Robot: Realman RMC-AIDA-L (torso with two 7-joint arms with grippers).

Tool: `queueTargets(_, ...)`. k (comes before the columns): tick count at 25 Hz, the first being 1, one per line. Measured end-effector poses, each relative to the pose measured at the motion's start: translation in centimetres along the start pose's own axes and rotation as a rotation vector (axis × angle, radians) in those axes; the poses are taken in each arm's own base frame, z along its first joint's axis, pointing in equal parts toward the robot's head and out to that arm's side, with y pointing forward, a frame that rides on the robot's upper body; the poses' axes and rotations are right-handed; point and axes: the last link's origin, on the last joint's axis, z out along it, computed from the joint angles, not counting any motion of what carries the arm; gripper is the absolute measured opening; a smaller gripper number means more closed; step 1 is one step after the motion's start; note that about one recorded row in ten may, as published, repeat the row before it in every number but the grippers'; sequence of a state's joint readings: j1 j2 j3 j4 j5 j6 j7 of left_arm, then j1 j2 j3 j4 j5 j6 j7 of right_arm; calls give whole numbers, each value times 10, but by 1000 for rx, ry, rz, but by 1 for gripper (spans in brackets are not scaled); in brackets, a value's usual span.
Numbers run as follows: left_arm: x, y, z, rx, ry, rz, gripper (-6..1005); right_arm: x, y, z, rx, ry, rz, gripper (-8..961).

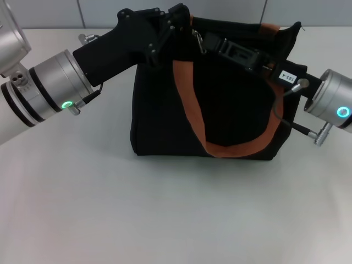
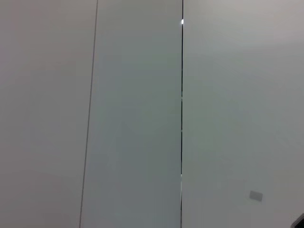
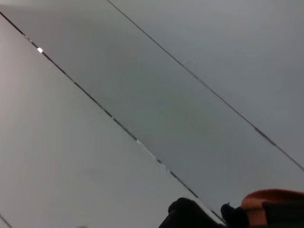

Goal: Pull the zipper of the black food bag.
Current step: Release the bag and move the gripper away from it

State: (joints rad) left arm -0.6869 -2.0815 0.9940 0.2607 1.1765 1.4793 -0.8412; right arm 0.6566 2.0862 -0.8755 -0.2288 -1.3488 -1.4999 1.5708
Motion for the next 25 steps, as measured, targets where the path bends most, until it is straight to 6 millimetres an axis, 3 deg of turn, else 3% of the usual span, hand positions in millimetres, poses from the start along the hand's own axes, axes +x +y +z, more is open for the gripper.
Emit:
queueTargets(5, 0, 0, 1, -1, 1, 1, 30, 3, 4, 11, -31, 59, -17, 366)
queueTargets(25, 1, -2, 1, 7, 1, 3, 30, -3, 0, 13, -3, 52, -9, 364)
